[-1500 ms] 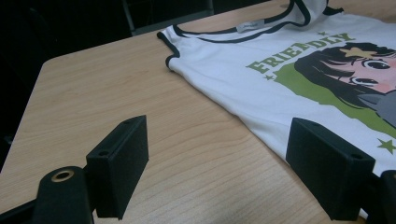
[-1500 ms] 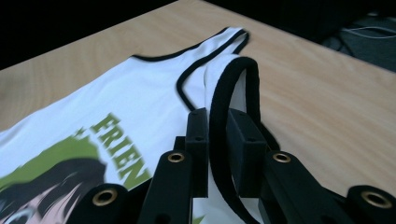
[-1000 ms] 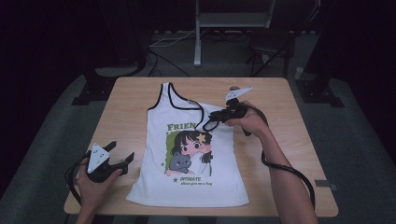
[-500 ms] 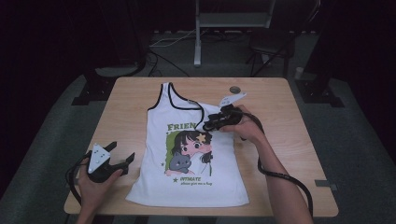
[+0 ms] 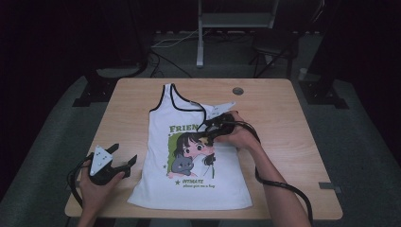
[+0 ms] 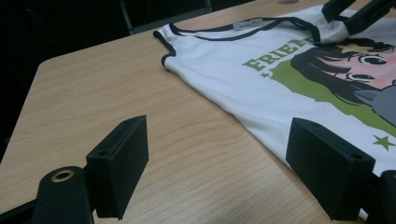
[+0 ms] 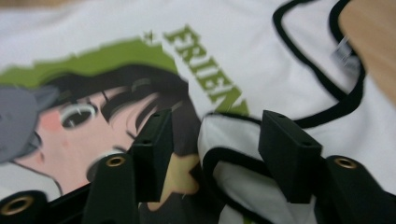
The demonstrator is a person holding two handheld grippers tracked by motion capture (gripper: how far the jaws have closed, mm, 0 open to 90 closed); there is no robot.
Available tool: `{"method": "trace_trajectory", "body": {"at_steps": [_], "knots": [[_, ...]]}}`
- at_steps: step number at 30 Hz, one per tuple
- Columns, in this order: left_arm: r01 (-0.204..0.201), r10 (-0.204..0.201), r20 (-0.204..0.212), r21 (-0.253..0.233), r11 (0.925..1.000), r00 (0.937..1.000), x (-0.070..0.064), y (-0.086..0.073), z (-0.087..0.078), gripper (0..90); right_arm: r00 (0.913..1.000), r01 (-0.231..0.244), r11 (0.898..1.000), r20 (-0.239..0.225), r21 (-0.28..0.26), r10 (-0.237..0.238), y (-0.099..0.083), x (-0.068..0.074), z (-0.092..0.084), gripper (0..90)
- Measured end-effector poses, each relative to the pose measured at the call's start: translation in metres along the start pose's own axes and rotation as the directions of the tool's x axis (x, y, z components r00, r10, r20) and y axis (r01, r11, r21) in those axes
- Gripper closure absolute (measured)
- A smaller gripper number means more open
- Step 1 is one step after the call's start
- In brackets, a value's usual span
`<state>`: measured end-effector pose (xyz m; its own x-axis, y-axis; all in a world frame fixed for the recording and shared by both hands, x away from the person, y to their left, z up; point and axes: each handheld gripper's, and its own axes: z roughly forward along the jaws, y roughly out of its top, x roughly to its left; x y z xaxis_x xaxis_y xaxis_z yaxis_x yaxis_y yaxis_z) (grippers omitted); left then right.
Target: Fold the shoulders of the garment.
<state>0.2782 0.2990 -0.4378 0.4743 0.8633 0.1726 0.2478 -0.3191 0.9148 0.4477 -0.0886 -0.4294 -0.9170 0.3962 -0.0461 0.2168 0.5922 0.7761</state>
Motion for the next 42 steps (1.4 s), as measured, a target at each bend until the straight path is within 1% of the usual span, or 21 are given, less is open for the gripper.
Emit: {"method": "trace_trajectory", "body": {"at_steps": [2,3,4,6,7,8,10,11,14,18,23,25,27,29,32,34,35,38,39,40,42], "knots": [[0.003,-0.003,0.000,-0.003,1.0000,1.0000,0.000,0.000,0.000,21.0,0.9999,-0.009,1.000,0.005,0.022,0.009,-0.003,0.001,0.004,58.6],[0.003,-0.003,0.001,-0.003,1.0000,1.0000,0.000,0.000,0.000,21.0,0.9994,-0.033,0.999,0.007,0.026,0.033,-0.004,0.002,0.005,63.7],[0.003,-0.003,0.001,-0.004,1.0000,1.0000,0.000,0.000,0.000,21.0,0.9989,-0.046,0.999,0.013,0.027,0.046,-0.005,0.002,0.005,67.8],[0.004,-0.004,0.001,-0.005,1.0000,1.0000,0.000,0.000,0.000,21.0,0.9960,-0.086,0.996,0.023,0.010,0.086,-0.008,0.001,0.004,75.8],[0.005,-0.005,0.001,-0.006,1.0000,1.0000,0.000,0.000,0.000,21.0,0.9948,-0.100,0.995,0.018,-0.005,0.101,-0.009,0.001,0.002,78.1],[0.005,-0.005,0.001,-0.007,1.0000,1.0000,0.000,0.000,0.000,21.0,0.9944,-0.104,0.994,0.016,-0.016,0.104,-0.010,0.001,0.001,79.4],[0.003,-0.003,0.002,-0.003,1.0000,1.0000,0.000,0.000,0.000,21.0,0.9942,-0.104,0.994,0.022,-0.035,0.105,-0.010,0.002,-0.002,79.3],[0.001,-0.001,0.002,0.001,1.0000,1.0000,0.000,0.000,0.000,21.0,0.9943,-0.105,0.994,0.016,-0.042,0.106,-0.009,0.003,-0.004,78.2],[-0.002,0.002,0.002,0.000,1.0000,1.0000,-0.001,0.000,0.000,21.0,0.9967,-0.082,0.997,-0.001,-0.017,0.082,-0.008,0.010,-0.005,77.3],[0.002,-0.002,0.002,-0.002,1.0000,1.0000,-0.001,0.000,0.000,21.0,0.9964,-0.081,0.997,-0.023,0.012,0.081,-0.013,0.016,-0.002,77.1],[0.003,-0.003,0.002,-0.003,1.0000,1.0000,-0.001,0.000,0.000,21.0,0.9942,-0.094,0.996,-0.052,0.010,0.094,-0.016,0.019,-0.003,75.9],[0.002,-0.002,0.003,-0.002,1.0000,1.0000,-0.001,0.000,0.000,21.0,0.9939,-0.094,0.995,-0.056,0.013,0.095,-0.016,0.020,-0.004,74.3],[0.002,-0.002,0.002,-0.002,1.0000,1.0000,-0.001,0.000,0.000,21.0,0.9927,-0.105,0.995,-0.059,0.003,0.104,-0.016,0.020,-0.006,72.4],[0.002,-0.002,0.002,-0.003,1.0000,1.0000,-0.001,0.000,0.000,21.0,0.9921,-0.109,0.994,-0.062,0.013,0.109,-0.017,0.020,-0.005,69.9],[0.002,-0.002,0.003,-0.003,1.0000,1.0000,-0.001,0.000,0.000,21.0,0.9896,-0.131,0.991,-0.061,-0.004,0.131,-0.019,0.019,-0.005,62.7],[0.001,-0.001,0.003,-0.003,1.0000,1.0000,-0.001,0.000,0.000,21.0,0.9871,-0.154,0.987,-0.050,-0.038,0.152,-0.019,0.018,-0.007,58.1],[0.000,0.000,0.004,-0.001,1.0000,1.0000,-0.001,0.000,0.000,21.0,0.9852,-0.169,0.984,-0.039,-0.051,0.167,-0.018,0.018,-0.008,53.0],[-0.002,0.002,0.006,-0.001,1.0000,1.0000,-0.002,0.000,0.000,21.0,0.9828,-0.179,0.981,0.033,-0.073,0.182,-0.018,0.017,-0.011,40.9],[-0.003,0.003,0.006,-0.001,1.0000,1.0000,-0.002,0.000,0.000,21.0,0.9783,-0.192,0.978,0.063,-0.079,0.197,-0.017,0.017,-0.011,35.9],[-0.003,0.003,0.005,-0.002,1.0000,1.0000,-0.002,0.000,0.000,21.0,0.9739,-0.205,0.975,0.081,-0.081,0.212,-0.017,0.017,-0.012,32.2],[-0.001,0.001,0.005,-0.003,1.0000,1.0000,-0.002,0.000,0.000,21.0,0.9647,-0.227,0.970,0.115,-0.089,0.237,-0.017,0.017,-0.012,27.2]]}}
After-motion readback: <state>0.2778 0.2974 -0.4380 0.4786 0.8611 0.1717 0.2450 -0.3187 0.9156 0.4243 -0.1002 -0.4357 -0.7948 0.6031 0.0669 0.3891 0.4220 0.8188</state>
